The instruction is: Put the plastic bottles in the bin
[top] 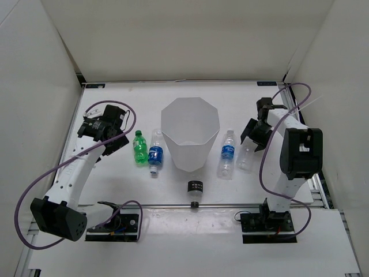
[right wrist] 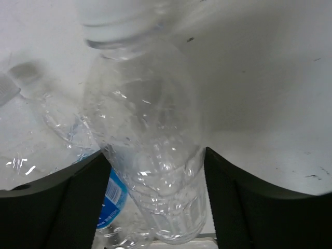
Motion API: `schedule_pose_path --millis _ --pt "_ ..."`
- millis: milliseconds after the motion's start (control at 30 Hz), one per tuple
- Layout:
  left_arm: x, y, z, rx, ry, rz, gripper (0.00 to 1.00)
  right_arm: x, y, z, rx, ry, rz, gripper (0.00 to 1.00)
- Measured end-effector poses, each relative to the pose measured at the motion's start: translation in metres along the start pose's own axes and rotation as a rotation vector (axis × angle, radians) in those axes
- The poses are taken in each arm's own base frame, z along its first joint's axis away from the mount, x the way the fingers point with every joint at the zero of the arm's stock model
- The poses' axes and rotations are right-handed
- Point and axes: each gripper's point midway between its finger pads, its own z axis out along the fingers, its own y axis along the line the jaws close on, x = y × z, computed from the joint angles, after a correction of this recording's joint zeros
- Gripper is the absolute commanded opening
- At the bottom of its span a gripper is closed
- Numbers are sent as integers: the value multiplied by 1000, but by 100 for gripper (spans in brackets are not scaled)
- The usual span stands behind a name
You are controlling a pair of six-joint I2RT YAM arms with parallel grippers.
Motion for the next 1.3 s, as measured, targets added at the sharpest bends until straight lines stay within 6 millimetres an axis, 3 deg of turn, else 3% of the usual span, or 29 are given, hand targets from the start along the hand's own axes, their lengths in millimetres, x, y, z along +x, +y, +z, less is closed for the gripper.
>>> schedule_pose_path --millis 233,333,400,533,633,733,800,833,900,967,1000,1067,1100,1200,1300 --pt "5 3 8 -26 4 10 100 -18 -11 -5 27 -23 26 42" --pt "4 3 8 -25 -2 -1 100 -27 -17 -21 60 -38 73 31" --pt "4 2 8 -25 -3 -5 100 -34 -13 -43 56 -73 108 31" --pt "6 1 12 -26 0 -10 100 -60 26 -128 -78 -264 135 26" --pt "10 0 14 -19 12 -7 100 -68 80 -223 -276 -477 84 23" --pt "12 -10 13 27 30 -14 100 -45 137 -309 -482 -620 -14 23" --pt "14 -16 13 55 44 -16 100 -22 168 -345 -588 -664 -86 23" --pt "15 -19 14 66 49 -16 100 -13 180 -354 -614 -674 -118 25" --pt "21 -23 20 85 64 -2 100 5 204 -362 -638 -694 -196 33" --pt "32 -27 28 104 88 23 100 23 232 -353 -629 -699 -287 44" --pt "36 -31 31 118 101 32 100 34 244 -343 -611 -694 -334 64" --pt "40 -38 37 144 110 53 100 58 264 -318 -567 -668 -428 85" --pt "40 -43 40 161 109 61 100 70 270 -304 -539 -650 -474 100" --pt "37 -55 48 194 91 81 100 91 275 -278 -460 -626 -578 100" --pt "36 -66 59 211 80 109 100 86 267 -281 -422 -661 -601 100"
